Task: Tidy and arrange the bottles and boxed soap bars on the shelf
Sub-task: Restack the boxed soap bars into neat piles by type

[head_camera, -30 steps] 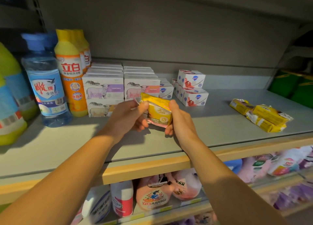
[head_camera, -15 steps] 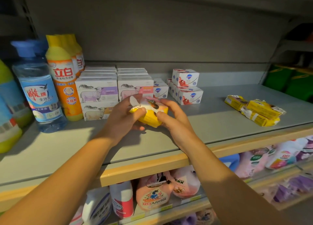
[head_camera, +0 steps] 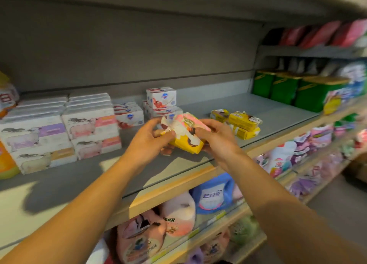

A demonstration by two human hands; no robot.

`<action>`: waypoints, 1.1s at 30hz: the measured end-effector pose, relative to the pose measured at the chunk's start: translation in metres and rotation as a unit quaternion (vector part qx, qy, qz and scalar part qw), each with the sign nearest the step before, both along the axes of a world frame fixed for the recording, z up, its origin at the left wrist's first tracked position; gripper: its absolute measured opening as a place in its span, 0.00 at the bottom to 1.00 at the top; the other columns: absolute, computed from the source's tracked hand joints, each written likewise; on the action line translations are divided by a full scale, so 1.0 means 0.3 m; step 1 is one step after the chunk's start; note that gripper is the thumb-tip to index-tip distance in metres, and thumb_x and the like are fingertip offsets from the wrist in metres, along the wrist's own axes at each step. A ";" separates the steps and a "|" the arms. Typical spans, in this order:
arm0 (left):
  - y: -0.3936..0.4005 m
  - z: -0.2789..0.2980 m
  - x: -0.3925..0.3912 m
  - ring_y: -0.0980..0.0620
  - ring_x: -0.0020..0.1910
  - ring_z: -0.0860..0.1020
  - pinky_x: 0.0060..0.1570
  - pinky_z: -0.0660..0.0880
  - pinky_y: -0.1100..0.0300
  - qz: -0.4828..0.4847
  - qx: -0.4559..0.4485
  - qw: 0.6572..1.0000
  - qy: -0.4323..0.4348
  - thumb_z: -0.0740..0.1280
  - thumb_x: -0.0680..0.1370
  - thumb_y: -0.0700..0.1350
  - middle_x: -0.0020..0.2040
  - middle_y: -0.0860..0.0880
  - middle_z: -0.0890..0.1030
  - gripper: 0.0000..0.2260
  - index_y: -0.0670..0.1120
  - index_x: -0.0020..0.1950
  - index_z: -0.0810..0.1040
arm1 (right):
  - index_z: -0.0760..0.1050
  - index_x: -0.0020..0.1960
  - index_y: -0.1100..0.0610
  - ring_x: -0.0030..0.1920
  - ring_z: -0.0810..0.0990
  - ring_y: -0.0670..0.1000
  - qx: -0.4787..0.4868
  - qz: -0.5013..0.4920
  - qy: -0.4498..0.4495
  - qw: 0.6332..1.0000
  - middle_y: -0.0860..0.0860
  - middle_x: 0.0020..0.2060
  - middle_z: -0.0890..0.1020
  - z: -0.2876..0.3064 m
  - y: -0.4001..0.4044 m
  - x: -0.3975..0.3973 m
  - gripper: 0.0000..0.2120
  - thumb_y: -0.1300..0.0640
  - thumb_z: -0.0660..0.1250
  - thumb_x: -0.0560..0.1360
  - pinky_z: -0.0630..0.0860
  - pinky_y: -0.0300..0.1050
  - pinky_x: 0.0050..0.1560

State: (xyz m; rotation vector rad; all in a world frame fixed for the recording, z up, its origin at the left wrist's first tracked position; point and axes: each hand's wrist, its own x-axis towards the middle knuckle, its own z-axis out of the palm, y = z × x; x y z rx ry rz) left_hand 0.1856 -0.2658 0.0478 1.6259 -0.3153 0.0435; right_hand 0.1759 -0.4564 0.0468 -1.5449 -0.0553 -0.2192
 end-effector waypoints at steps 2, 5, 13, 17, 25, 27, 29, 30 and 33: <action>-0.089 -0.013 0.030 0.48 0.39 0.83 0.45 0.82 0.49 -0.002 0.008 1.000 0.008 0.69 0.78 0.39 0.42 0.47 0.85 0.17 0.48 0.66 0.72 | 0.80 0.51 0.53 0.42 0.83 0.50 -0.004 -0.064 -0.012 0.998 0.52 0.44 0.85 0.026 -0.124 -0.001 0.10 0.65 0.68 0.75 0.82 0.48 0.41; -0.187 -0.052 0.073 0.47 0.43 0.83 0.50 0.80 0.51 0.009 0.102 0.995 -0.016 0.70 0.77 0.40 0.45 0.49 0.85 0.21 0.45 0.70 0.72 | 0.79 0.53 0.56 0.46 0.82 0.56 0.010 -0.143 -0.027 0.989 0.57 0.48 0.84 0.084 -0.309 0.013 0.09 0.64 0.69 0.74 0.81 0.55 0.47; -0.335 -0.115 0.152 0.51 0.58 0.80 0.61 0.73 0.59 0.027 0.385 0.911 -0.148 0.72 0.74 0.53 0.59 0.51 0.82 0.21 0.51 0.66 0.77 | 0.74 0.56 0.53 0.52 0.82 0.53 0.057 -0.352 -0.026 0.934 0.52 0.51 0.80 0.131 -0.689 0.164 0.14 0.55 0.72 0.72 0.82 0.51 0.51; -0.362 -0.144 0.168 0.47 0.62 0.77 0.64 0.70 0.57 -0.006 0.487 0.846 -0.215 0.62 0.74 0.63 0.62 0.52 0.81 0.26 0.49 0.65 0.79 | 0.73 0.58 0.51 0.48 0.81 0.53 -0.038 -0.392 0.047 0.918 0.54 0.52 0.81 0.052 -0.774 0.269 0.16 0.51 0.72 0.72 0.80 0.52 0.53; -0.362 -0.167 0.171 0.46 0.56 0.78 0.56 0.73 0.56 0.033 0.488 0.837 -0.246 0.58 0.72 0.64 0.53 0.49 0.83 0.26 0.48 0.56 0.83 | 0.76 0.58 0.53 0.45 0.78 0.55 -0.382 -0.320 0.112 0.860 0.53 0.45 0.80 -0.104 -0.797 0.364 0.18 0.41 0.60 0.78 0.74 0.44 0.46; -0.364 -0.165 0.169 0.46 0.57 0.77 0.58 0.73 0.56 0.039 0.485 0.841 -0.238 0.61 0.72 0.62 0.55 0.51 0.83 0.23 0.50 0.58 0.83 | 0.74 0.62 0.52 0.49 0.78 0.56 -0.394 -0.309 0.116 0.858 0.54 0.50 0.80 -0.127 -0.801 0.354 0.20 0.40 0.57 0.79 0.75 0.46 0.49; -0.364 -0.163 0.170 0.47 0.59 0.77 0.60 0.71 0.56 0.038 0.484 0.843 -0.230 0.62 0.72 0.61 0.58 0.53 0.83 0.24 0.51 0.61 0.82 | 0.73 0.65 0.53 0.50 0.78 0.56 -0.372 -0.302 0.114 0.870 0.55 0.54 0.80 -0.124 -0.799 0.339 0.22 0.41 0.56 0.80 0.76 0.48 0.51; -0.365 -0.162 0.170 0.48 0.60 0.76 0.61 0.71 0.56 0.034 0.486 0.843 -0.226 0.61 0.72 0.61 0.60 0.54 0.82 0.25 0.51 0.62 0.81 | 0.72 0.67 0.54 0.53 0.79 0.57 -0.351 -0.308 0.108 0.878 0.57 0.57 0.80 -0.110 -0.795 0.329 0.22 0.42 0.56 0.80 0.76 0.48 0.53; -0.367 -0.160 0.169 0.48 0.61 0.75 0.62 0.70 0.57 0.031 0.489 0.843 -0.221 0.61 0.72 0.62 0.62 0.55 0.81 0.26 0.52 0.64 0.80 | 0.70 0.69 0.56 0.63 0.74 0.56 -0.296 -0.346 0.015 0.890 0.56 0.66 0.75 -0.036 -0.754 0.274 0.23 0.45 0.61 0.79 0.69 0.46 0.61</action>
